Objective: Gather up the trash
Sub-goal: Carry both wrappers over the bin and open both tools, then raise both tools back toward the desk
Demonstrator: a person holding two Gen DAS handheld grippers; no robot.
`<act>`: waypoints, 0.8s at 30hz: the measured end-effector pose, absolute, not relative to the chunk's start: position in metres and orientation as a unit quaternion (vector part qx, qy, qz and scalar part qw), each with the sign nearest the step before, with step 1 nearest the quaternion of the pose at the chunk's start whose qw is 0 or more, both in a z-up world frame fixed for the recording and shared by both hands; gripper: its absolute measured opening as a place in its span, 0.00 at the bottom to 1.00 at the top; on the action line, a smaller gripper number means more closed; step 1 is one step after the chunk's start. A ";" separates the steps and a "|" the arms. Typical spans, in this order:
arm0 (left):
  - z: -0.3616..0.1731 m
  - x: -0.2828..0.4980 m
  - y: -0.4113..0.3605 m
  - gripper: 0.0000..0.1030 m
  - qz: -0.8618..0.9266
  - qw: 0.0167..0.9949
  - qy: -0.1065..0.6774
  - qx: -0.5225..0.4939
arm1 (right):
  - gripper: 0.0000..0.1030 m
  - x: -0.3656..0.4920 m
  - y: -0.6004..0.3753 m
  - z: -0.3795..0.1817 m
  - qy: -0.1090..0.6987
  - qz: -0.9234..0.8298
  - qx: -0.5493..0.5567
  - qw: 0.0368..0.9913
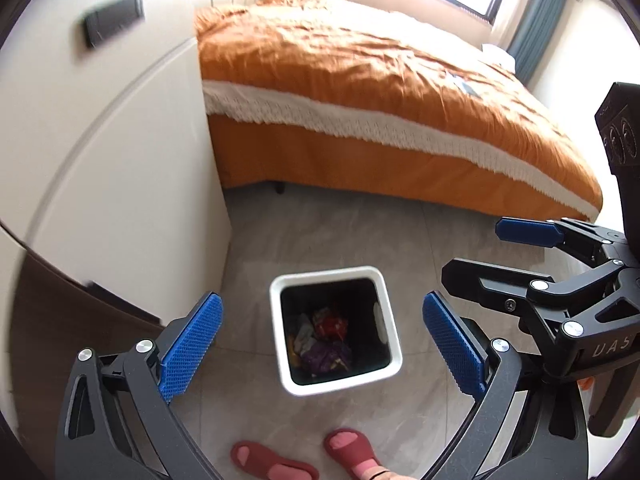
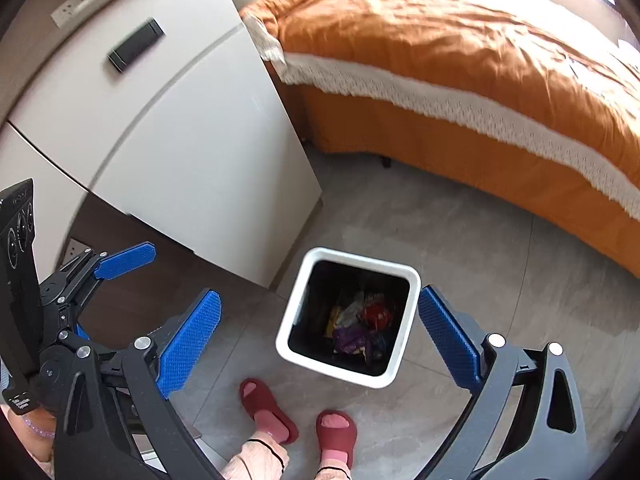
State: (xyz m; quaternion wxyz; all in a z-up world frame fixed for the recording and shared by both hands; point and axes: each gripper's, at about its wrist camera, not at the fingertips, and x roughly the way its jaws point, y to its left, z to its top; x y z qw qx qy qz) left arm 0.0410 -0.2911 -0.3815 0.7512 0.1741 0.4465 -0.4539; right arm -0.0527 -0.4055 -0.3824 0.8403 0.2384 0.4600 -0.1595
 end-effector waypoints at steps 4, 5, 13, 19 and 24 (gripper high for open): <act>-0.318 0.044 -0.274 0.95 -0.436 0.779 0.425 0.146 | 0.96 -0.049 -0.393 -0.320 0.422 -0.153 0.211 0.868; -0.302 0.045 -0.268 0.95 -0.431 0.787 0.419 0.140 | 0.96 -0.046 -0.388 -0.303 0.412 -0.149 0.201 0.876; -0.195 0.054 -0.216 0.95 -0.373 0.847 0.361 0.116 | 0.96 -0.012 -0.340 -0.194 0.340 -0.074 0.127 0.929; -0.143 0.079 -0.167 0.95 -0.303 0.890 0.320 0.116 | 0.96 0.029 -0.303 -0.139 0.296 -0.002 0.093 0.951; -0.117 0.102 -0.119 0.95 -0.242 0.914 0.306 0.114 | 0.96 0.063 -0.265 -0.115 0.281 0.053 0.071 0.956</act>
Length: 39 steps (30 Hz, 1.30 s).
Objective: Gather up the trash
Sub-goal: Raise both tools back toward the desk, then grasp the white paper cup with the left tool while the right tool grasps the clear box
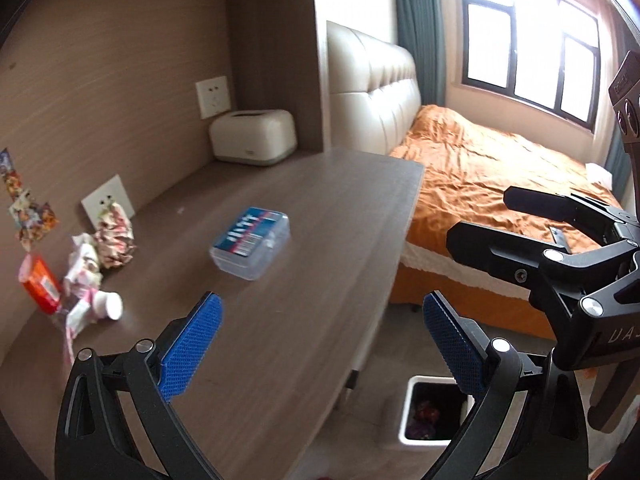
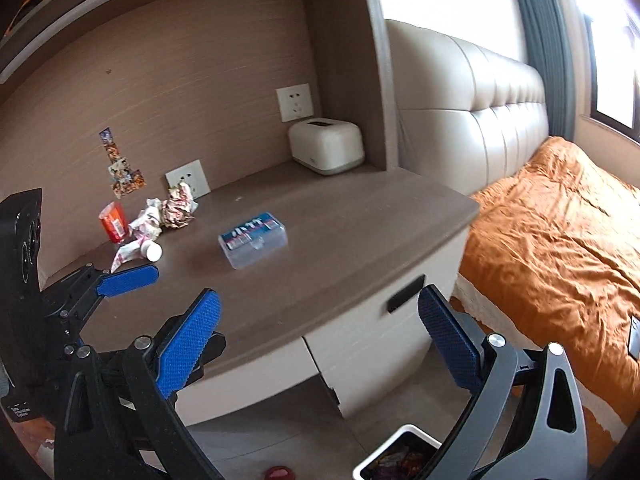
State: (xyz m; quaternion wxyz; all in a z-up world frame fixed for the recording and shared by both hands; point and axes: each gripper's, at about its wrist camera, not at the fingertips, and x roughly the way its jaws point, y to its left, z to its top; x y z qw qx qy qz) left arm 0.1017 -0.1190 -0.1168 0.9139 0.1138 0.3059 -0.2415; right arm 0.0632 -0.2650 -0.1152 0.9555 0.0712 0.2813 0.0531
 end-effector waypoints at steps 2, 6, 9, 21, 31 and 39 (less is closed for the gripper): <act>-0.109 0.109 -0.100 0.95 -0.220 0.921 0.303 0.110 | 0.96 0.077 -0.252 -0.109 0.278 0.071 0.064 0.956; -0.101 0.122 -0.068 0.95 -0.183 0.931 0.300 0.103 | 0.96 0.104 -0.224 -0.098 0.275 0.104 0.052 0.954; -0.095 0.133 -0.047 0.95 -0.162 0.936 0.297 0.096 | 0.96 0.122 -0.207 -0.094 0.277 0.120 0.045 0.952; -0.114 0.183 -0.001 0.95 -0.116 0.937 0.316 0.095 | 0.96 0.185 -0.173 -0.119 0.308 0.136 0.036 0.941; -0.150 0.217 0.030 0.95 -0.094 0.925 0.353 0.102 | 0.96 0.224 -0.167 -0.166 0.364 0.112 0.047 0.923; -0.168 0.238 0.041 0.95 -0.103 0.917 0.375 0.090 | 0.96 0.244 -0.165 -0.187 0.388 0.092 0.052 0.915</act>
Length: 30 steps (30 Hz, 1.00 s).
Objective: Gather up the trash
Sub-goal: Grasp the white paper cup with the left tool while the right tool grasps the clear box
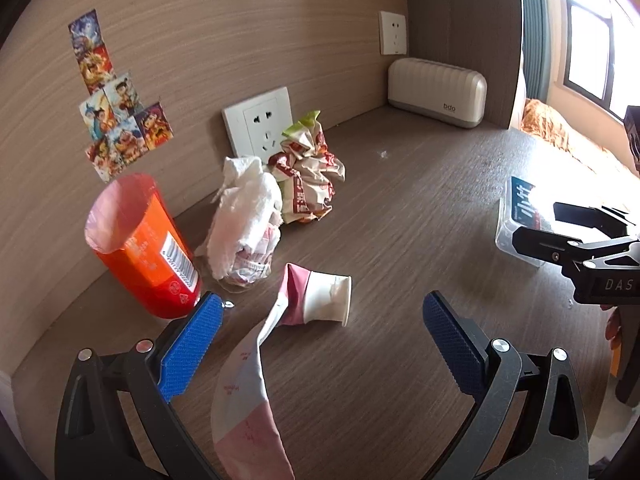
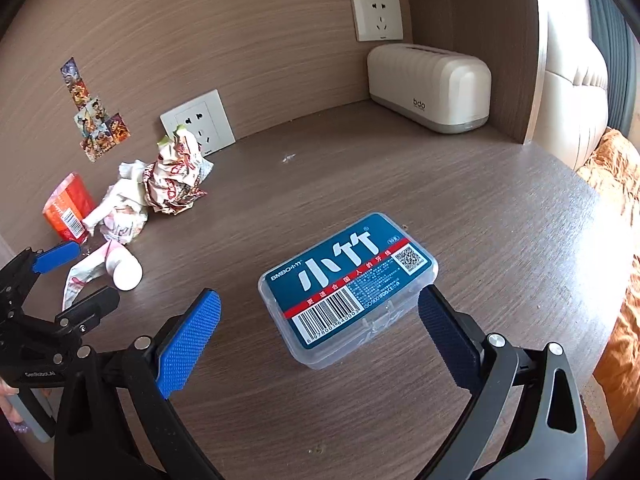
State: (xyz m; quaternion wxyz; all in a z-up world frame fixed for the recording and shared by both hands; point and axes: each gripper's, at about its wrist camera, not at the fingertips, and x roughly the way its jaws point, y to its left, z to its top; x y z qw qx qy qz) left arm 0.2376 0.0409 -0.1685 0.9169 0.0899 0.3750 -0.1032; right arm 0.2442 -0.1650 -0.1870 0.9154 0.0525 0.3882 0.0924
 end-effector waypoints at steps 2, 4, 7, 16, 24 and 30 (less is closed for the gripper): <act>-0.171 0.243 0.040 0.95 -0.106 0.916 0.378 0.087 | 0.96 0.250 -0.162 -0.189 0.391 0.091 0.049 0.914; -0.175 0.248 0.040 0.95 -0.112 0.912 0.385 0.083 | 0.96 0.255 -0.160 -0.190 0.393 0.090 0.046 0.914; -0.182 0.259 0.039 0.95 -0.118 0.904 0.404 0.081 | 0.96 0.265 -0.154 -0.191 0.405 0.090 0.037 0.909; -0.191 0.274 0.030 0.52 -0.148 0.888 0.429 0.080 | 0.78 0.269 -0.144 -0.195 0.421 0.103 0.013 0.901; -0.182 0.270 0.012 0.36 -0.154 0.893 0.415 0.086 | 0.65 0.254 -0.145 -0.179 0.389 0.108 0.020 0.914; -0.166 0.259 0.004 0.36 -0.162 0.897 0.403 0.085 | 0.63 0.242 -0.151 -0.156 0.364 0.108 0.025 0.925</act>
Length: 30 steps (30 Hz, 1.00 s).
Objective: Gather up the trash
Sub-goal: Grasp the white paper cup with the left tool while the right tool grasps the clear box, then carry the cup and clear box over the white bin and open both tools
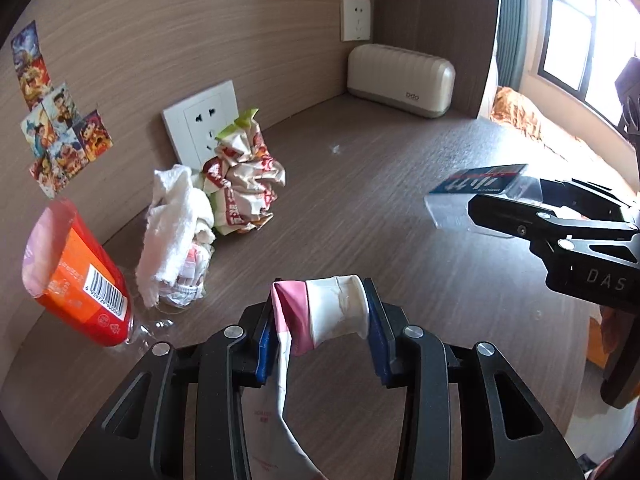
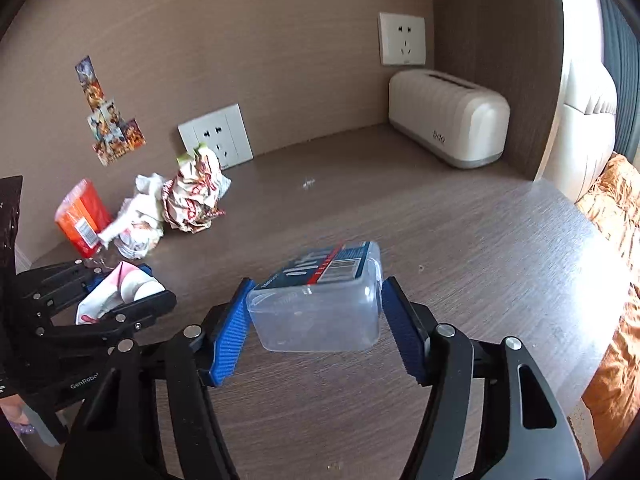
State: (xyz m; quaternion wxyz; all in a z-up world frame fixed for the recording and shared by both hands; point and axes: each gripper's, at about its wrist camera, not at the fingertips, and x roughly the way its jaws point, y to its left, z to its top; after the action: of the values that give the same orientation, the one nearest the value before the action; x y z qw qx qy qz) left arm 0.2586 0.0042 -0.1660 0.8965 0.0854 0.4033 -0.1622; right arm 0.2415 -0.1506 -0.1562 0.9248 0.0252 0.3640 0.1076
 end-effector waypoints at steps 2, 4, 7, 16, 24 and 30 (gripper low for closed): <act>-0.160 0.254 0.000 0.36 -0.164 0.898 0.399 0.085 | 0.62 0.235 -0.154 -0.151 0.360 0.107 0.027 0.927; -0.154 0.247 -0.006 0.36 -0.169 0.899 0.394 0.085 | 0.62 0.227 -0.158 -0.145 0.352 0.106 0.027 0.929; -0.148 0.235 -0.012 0.36 -0.176 0.900 0.390 0.087 | 0.61 0.213 -0.162 -0.136 0.343 0.105 0.021 0.933; -0.121 0.186 -0.049 0.36 -0.216 0.900 0.366 0.090 | 0.61 0.155 -0.195 -0.104 0.316 0.079 0.016 0.945; -0.115 0.137 -0.116 0.36 -0.281 0.884 0.357 0.107 | 0.61 0.087 -0.250 -0.094 0.311 0.021 0.028 0.950; -0.124 0.099 -0.168 0.36 -0.337 0.862 0.356 0.130 | 0.61 0.038 -0.297 -0.102 0.320 -0.031 0.054 0.945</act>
State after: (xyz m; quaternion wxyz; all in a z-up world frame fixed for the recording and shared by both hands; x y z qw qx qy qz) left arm 0.0994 -0.1680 -0.1235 0.8619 0.1297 0.3565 -0.3365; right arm 0.0376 -0.2970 -0.1015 0.9453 0.0535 0.3203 -0.0309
